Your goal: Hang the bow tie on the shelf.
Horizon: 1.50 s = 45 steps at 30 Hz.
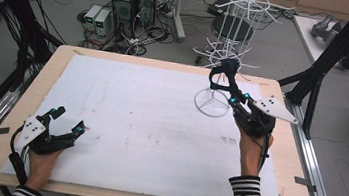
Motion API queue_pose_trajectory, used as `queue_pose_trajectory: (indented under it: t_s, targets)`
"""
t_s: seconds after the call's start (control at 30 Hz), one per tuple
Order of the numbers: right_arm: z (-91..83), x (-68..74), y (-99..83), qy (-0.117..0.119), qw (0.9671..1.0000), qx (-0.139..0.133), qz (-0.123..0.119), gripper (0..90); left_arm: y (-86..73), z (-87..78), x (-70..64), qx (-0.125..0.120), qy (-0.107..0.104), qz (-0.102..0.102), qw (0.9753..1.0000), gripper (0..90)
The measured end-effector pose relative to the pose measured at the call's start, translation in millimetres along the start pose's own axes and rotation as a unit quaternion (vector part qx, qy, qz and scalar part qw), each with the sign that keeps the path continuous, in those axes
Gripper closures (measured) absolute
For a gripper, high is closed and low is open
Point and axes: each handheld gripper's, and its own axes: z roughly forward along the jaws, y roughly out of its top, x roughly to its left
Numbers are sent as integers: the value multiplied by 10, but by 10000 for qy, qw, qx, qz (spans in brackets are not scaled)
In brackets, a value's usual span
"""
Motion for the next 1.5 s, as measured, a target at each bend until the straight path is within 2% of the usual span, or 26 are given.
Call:
queue_pose_trajectory:
  t_s: [0.3, 1.03, 1.13, 1.2, 1.27, 1.33, 1.5]
  targets:
    - [109, -71, -56, -141, 9997, 179, 106, 763, 0, -1, 0, 2, -5, -3, 10000, 150]
    - [290, -159, -158, -245, 9984, 459, 224, 746, 5, 17, -11, 83, 13, 50, 10000, 151]
    - [292, -160, -161, -255, 9983, 484, 218, 740, 6, 21, -13, 88, 27, 56, 9999, 151]
    - [301, -169, -167, -292, 9980, 541, 124, 721, 6, 22, -14, 86, 30, 51, 9999, 152]
    - [307, -173, -179, -267, 9978, 584, 136, 680, 6, 22, -14, 88, 32, 49, 9999, 151]
    - [320, -174, -190, -295, 9973, 655, 125, 566, 5, 18, -12, 83, 33, 56, 9999, 152]
    - [329, -164, -231, -283, 9961, 820, 157, 184, 5, 16, -2, 89, 15, 21, 10000, 152]
